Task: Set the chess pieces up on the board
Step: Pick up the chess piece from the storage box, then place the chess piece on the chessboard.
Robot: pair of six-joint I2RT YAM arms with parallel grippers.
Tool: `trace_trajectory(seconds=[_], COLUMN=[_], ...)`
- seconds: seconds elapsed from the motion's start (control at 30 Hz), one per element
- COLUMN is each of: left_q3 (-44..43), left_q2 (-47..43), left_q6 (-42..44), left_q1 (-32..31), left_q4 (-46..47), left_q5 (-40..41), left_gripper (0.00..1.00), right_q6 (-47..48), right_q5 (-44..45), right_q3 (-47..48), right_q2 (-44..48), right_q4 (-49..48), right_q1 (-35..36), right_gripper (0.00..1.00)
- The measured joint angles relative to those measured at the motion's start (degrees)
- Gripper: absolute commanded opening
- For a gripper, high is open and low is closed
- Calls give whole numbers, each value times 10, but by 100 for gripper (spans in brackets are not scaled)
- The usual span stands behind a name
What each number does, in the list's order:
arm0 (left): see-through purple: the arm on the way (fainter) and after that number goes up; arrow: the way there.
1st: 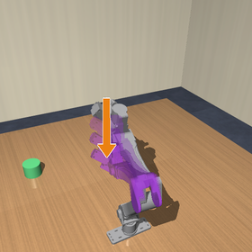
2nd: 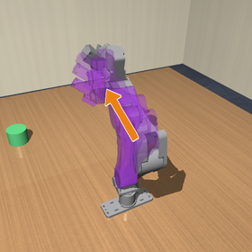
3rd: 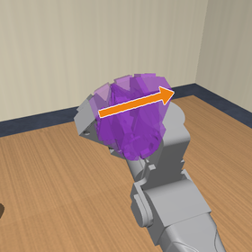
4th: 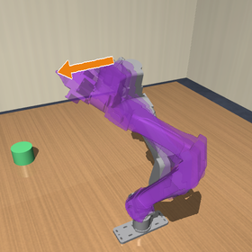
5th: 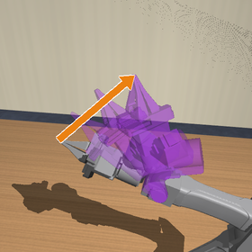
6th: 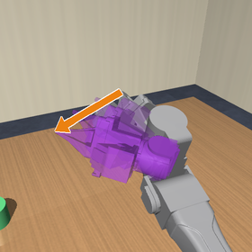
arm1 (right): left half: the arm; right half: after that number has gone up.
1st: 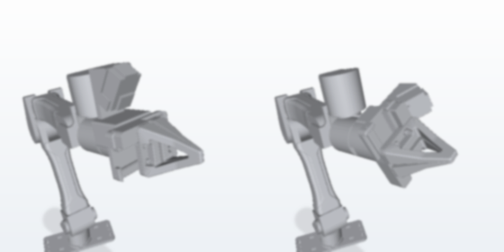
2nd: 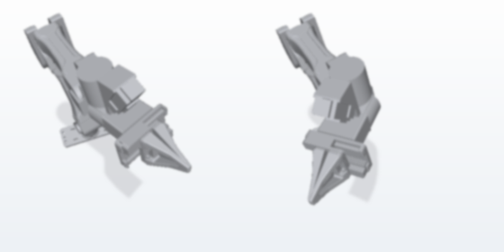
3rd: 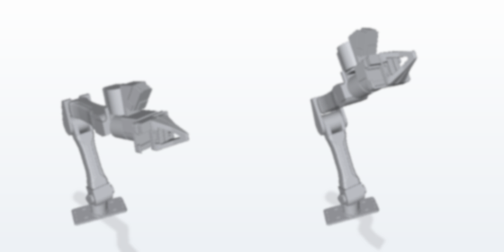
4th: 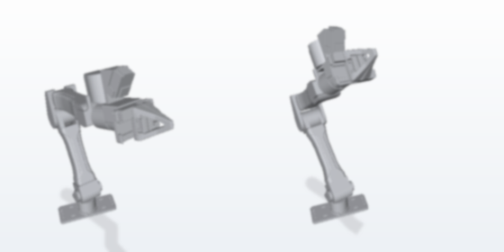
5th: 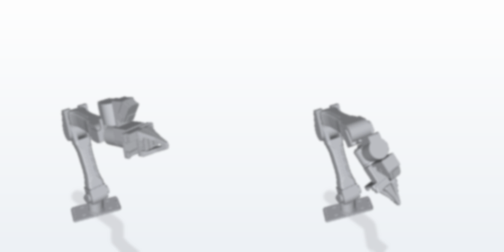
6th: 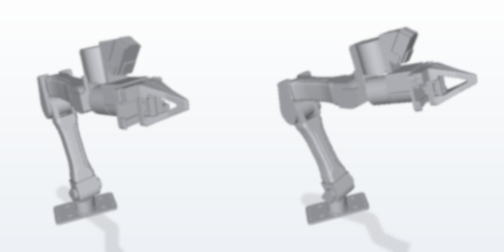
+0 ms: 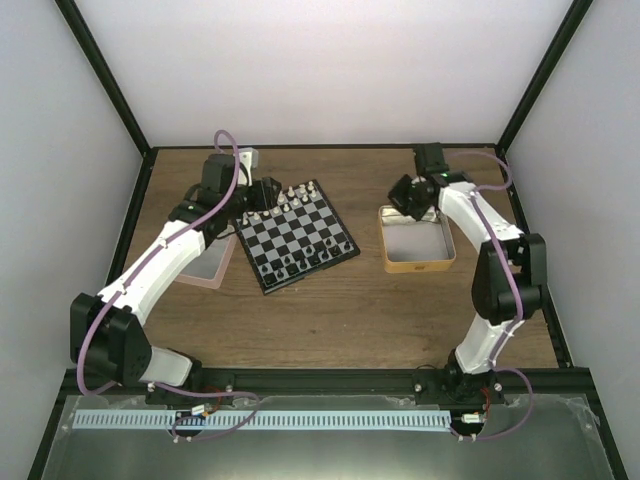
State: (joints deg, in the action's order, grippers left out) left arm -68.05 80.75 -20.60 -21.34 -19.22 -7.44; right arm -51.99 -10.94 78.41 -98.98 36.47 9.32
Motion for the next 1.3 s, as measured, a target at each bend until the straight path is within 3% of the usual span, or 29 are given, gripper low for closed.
trace_trajectory(seconds=[0.23,0.53,1.13,1.3], left_q3=[0,7,14,14], left_q2=[5,5,11,16], left_q6=[-7,-11,-2,-1], left_q1=[0,3,3,3], left_q4=[1,2,-3,-6], left_q5=[-8,-13,-49,-56], left_gripper=[61,61,61,61], right_q6=[40,72,83,81], right_q5=[-120,-177,-158,-154], right_q3=[116,245,268,273], right_q2=[-89,-209,-277,-295], right_q4=[15,54,108,108], right_q1=[99,169,186,186], right_gripper=[1,1,10,18])
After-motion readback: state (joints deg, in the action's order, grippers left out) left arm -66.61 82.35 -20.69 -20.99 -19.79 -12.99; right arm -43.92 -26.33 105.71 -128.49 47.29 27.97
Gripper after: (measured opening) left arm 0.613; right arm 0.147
